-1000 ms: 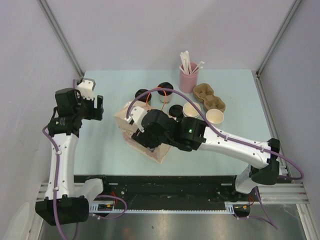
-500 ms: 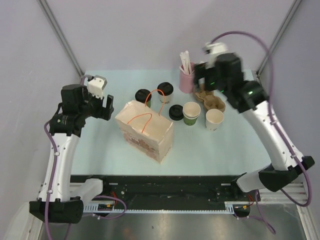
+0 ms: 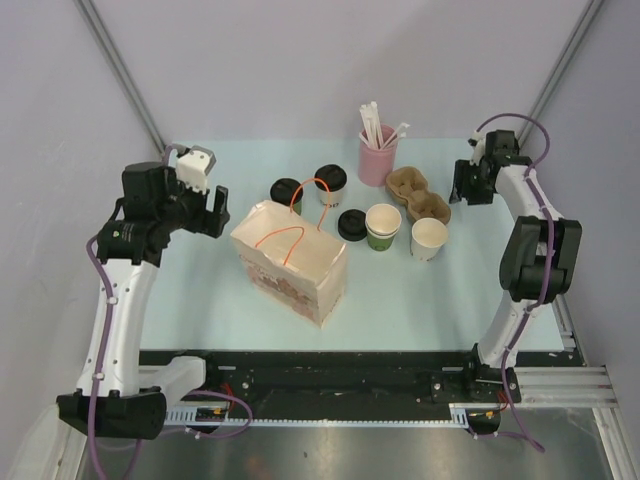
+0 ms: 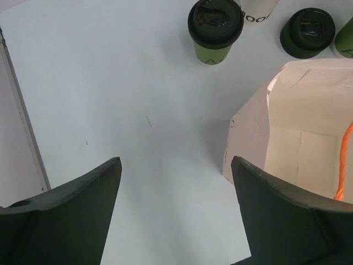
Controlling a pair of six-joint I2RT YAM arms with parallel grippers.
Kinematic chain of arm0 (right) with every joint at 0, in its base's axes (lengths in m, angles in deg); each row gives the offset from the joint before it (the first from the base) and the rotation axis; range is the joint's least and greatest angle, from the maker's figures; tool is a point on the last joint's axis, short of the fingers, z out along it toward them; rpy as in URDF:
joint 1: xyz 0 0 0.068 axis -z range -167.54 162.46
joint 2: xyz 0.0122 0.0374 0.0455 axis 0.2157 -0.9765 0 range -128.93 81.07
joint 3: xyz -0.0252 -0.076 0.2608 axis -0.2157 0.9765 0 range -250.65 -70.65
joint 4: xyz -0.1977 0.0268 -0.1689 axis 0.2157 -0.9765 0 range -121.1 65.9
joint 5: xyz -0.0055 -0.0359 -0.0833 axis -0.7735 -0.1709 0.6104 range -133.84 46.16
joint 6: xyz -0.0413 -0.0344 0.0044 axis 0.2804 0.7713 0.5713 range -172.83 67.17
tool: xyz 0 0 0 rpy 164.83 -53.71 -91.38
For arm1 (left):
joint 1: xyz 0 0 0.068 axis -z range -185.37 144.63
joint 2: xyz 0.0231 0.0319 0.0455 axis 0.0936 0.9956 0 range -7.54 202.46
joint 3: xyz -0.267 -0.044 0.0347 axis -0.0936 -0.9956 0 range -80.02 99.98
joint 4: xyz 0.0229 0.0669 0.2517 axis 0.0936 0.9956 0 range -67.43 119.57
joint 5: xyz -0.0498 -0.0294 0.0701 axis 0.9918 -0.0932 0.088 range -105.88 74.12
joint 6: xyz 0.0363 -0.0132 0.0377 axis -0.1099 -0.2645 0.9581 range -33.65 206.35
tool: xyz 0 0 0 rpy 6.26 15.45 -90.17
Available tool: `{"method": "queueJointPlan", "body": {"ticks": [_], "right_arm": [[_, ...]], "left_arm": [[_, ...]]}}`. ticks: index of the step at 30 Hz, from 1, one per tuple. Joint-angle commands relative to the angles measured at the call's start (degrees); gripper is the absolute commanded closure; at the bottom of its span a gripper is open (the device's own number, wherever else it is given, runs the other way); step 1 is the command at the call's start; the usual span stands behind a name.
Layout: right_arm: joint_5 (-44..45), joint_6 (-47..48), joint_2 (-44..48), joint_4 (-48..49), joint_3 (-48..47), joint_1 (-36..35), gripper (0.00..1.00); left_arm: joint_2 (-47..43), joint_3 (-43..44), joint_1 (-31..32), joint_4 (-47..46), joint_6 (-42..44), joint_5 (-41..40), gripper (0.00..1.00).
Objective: Pack the takeout coffee
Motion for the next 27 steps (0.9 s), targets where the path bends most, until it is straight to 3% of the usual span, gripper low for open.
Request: {"method": "queueJointPlan", "body": {"ticks": [1,7,17,27], "right_arm": [[-5.2,5.7,-2.5,2.0,-1.3,-0.5,0.44],[-5.8,8.0,-5.5,3.5,-3.1,-0.4,0.54],[-6.7,10.7,-8.9,1.6,-4.4,-1.1,0.53],[-4.4,11.1,-10.3,1.3,-4.4,-2.2,0.63]], "left_arm": [[0.4,1.9,0.6,0.9,0.7,0.0,0.14],[0.4,1.3,0.6,1.1,1.2,-4.4,0.14],[0.6,2.1,0.6,1.8,1.6,-6.3,0.14],[1.1,2.8,0.6,1.8,1.8,-5.6,0.14]]}}
